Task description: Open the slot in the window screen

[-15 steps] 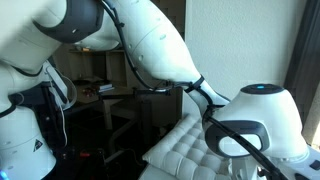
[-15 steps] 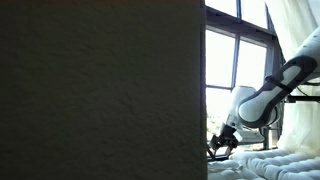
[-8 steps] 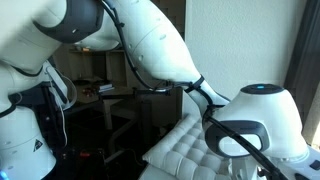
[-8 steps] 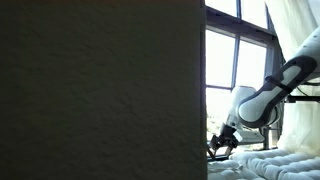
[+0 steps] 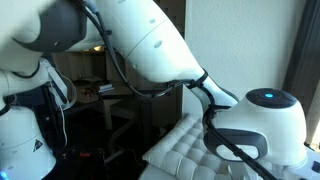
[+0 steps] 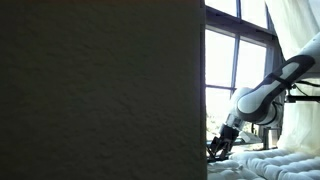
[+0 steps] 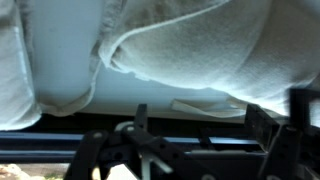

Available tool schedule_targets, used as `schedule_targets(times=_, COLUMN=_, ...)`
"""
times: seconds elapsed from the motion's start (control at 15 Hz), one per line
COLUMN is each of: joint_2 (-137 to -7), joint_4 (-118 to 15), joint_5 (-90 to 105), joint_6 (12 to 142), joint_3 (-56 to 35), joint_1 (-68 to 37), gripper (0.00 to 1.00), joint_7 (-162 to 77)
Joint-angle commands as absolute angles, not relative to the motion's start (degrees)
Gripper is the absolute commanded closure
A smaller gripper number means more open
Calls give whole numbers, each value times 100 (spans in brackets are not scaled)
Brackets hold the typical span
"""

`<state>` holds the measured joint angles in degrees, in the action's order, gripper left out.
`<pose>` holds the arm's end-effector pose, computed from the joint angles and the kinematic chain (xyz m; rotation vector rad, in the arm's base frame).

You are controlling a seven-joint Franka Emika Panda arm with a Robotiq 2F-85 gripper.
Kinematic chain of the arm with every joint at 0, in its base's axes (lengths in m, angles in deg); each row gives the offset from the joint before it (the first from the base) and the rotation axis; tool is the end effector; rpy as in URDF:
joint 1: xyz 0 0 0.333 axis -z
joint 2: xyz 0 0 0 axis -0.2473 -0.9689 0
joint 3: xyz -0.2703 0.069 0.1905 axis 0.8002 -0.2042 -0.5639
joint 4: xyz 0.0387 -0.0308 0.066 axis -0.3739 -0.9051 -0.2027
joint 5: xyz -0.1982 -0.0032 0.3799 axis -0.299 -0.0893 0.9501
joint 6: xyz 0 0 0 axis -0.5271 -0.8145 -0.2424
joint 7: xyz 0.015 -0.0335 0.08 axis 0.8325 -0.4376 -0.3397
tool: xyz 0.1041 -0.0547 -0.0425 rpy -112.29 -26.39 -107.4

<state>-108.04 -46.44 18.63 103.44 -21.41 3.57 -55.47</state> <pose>0.7633 -0.1681 0.1264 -2.9676 0.3435 -0.6053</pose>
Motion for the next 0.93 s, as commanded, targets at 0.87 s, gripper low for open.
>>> schedule_targets(times=0.87, joint_2=-10791, joint_4=-4605, joint_5=2268, joint_6=9266, joint_3=-3238, joint_1=1352, gripper=0, joint_7=-7772)
